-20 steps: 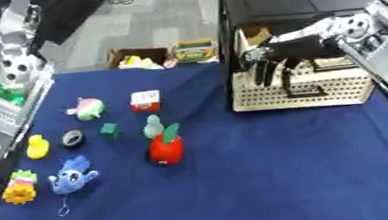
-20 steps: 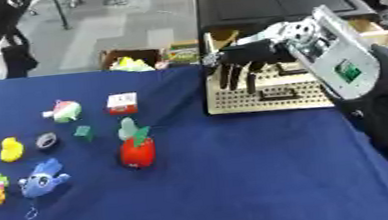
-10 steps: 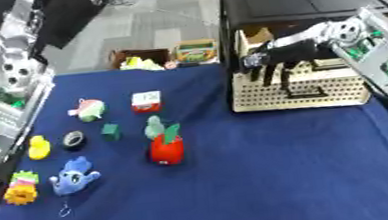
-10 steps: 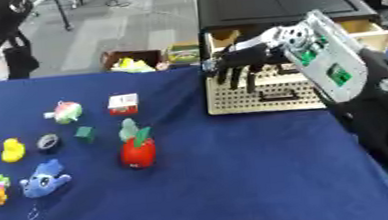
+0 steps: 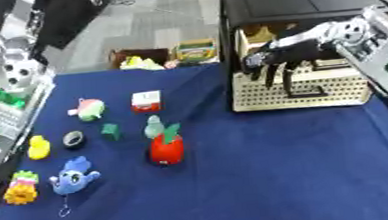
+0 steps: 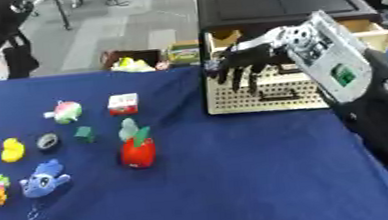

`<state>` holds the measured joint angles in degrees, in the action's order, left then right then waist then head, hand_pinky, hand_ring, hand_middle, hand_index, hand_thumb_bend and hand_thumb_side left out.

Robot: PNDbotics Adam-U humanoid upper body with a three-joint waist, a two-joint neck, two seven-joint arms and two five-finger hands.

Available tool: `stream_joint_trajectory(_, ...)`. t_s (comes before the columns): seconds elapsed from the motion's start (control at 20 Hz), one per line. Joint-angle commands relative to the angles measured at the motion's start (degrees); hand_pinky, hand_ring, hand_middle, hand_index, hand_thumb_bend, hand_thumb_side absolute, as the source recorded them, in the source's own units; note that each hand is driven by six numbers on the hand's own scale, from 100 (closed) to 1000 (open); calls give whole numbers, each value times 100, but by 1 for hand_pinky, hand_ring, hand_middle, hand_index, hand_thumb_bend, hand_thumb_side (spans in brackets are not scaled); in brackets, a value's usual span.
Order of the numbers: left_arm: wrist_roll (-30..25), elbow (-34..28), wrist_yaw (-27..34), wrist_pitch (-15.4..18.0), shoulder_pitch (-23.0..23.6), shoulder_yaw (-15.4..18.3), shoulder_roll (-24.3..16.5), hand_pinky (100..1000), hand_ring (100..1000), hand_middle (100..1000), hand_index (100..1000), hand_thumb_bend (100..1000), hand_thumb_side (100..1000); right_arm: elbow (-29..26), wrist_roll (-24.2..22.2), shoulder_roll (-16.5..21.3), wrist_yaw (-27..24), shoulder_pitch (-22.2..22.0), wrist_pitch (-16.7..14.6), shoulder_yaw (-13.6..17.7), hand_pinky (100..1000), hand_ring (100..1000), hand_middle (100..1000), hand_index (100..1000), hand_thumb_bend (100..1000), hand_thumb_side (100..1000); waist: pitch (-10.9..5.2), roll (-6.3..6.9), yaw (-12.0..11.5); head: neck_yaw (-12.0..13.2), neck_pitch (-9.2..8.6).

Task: Pick up objects from table and place into drawer.

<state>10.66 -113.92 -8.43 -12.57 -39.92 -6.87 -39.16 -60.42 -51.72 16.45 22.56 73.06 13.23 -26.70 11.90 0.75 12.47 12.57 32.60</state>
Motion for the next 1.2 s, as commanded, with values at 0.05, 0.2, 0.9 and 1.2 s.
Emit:
stream_joint_trajectory(0.05, -35, -67, -15, 11, -57, 55, -72, 412, 677, 672, 903, 100, 732, -246, -25, 327, 3, 74, 49, 125, 575, 748, 829, 895, 100, 1000, -110, -10, -1, 19, -84)
stream_joint_trajectory(0.2, -42, -67, -8, 14, -60, 58, -60, 413, 677, 673, 900, 100, 732, -182, -25, 273, 113, 91, 88, 102, 584, 755, 833, 895, 100, 1000, -119, -8, -33, -1, -112)
stream_joint_trajectory(0.9, -48, -67, -6, 35, -60, 55, -12, 414, 677, 673, 897, 100, 736, 397, -25, -194, 798, 281, -100, 358, 601, 768, 847, 899, 100, 1000, -69, 7, -127, -77, -93)
stream_joint_trajectory(1.2, -66, -67, -25, 27, -31, 53, -8, 414, 677, 673, 896, 100, 737, 354, 4, -179, 1020, 299, -136, 448, 609, 775, 854, 900, 100, 1000, -50, -3, -127, -77, -114)
